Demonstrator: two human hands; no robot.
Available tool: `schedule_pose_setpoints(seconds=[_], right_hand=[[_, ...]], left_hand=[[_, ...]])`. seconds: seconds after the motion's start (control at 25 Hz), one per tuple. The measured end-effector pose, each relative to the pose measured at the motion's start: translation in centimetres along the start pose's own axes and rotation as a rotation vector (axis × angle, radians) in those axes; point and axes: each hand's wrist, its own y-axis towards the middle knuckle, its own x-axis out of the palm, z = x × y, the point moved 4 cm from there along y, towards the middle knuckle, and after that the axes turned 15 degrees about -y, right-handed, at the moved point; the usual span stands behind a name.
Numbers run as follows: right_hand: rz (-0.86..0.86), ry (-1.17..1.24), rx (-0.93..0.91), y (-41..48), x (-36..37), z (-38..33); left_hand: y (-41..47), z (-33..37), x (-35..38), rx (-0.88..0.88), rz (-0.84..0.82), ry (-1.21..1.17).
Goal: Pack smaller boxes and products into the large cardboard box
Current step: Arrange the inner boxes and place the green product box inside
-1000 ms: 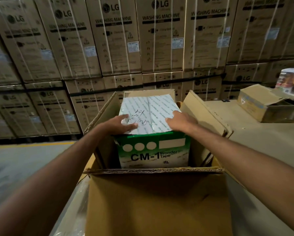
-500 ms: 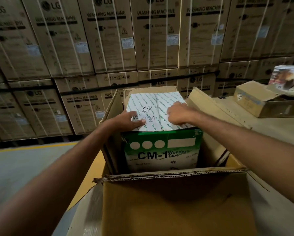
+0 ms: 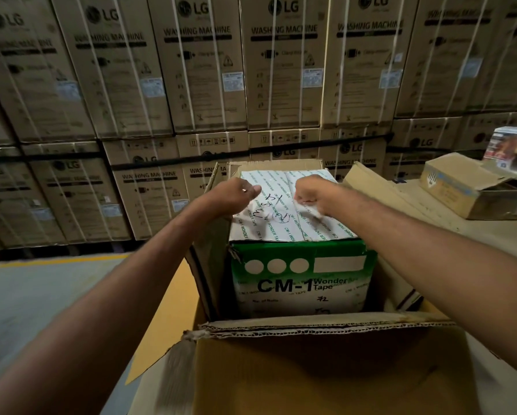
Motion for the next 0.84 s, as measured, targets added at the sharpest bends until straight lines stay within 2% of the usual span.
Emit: schedule_pose_setpoints(seconds=[0.08, 0.16, 0.28, 0.4, 0.48, 0.56, 0.76, 0.84], right_hand=[[0.027, -0.105, 0.013, 0.4, 0.5, -0.6], [0.025, -0.106, 0.016, 1.3, 1.4, -1.0], [0.044, 0.039, 0.064, 1.6, 1.8, -1.0], [0.108, 0.264, 0.059, 1.3, 1.5, -1.5], [0.105, 0.389, -0.051, -0.3, 1.4, -3.3], [0.03, 0.403, -0.203, -1.9, 1.6, -5.6], [-0.2, 0.245, -0.46, -4.0, 4.1, -8.6], [-0.238, 0.155, -0.523, -3.9, 5.5, -9.0]], left_hand=[[-0.1, -0.6, -0.3, -0.028, -0.011, 0.007], [-0.1, -1.3, -0.4, -0.051, 0.003, 0.035], [-0.3, -1.5, -0.7, -0.063, 0.041, -0.003], [-0.5, -0.9, -0.9, -0.068, 0.01, -0.104], [-0.7, 0.0, -1.1, -0.089, 0.03, -0.187], [-0.9, 1.0, -1.8, -0.098, 0.101, -0.289], [-1.2, 0.5, -5.9, -0.126, 0.301, -0.5], [-1.9, 0.2, -7.8, -0.102, 0.343, -0.49]])
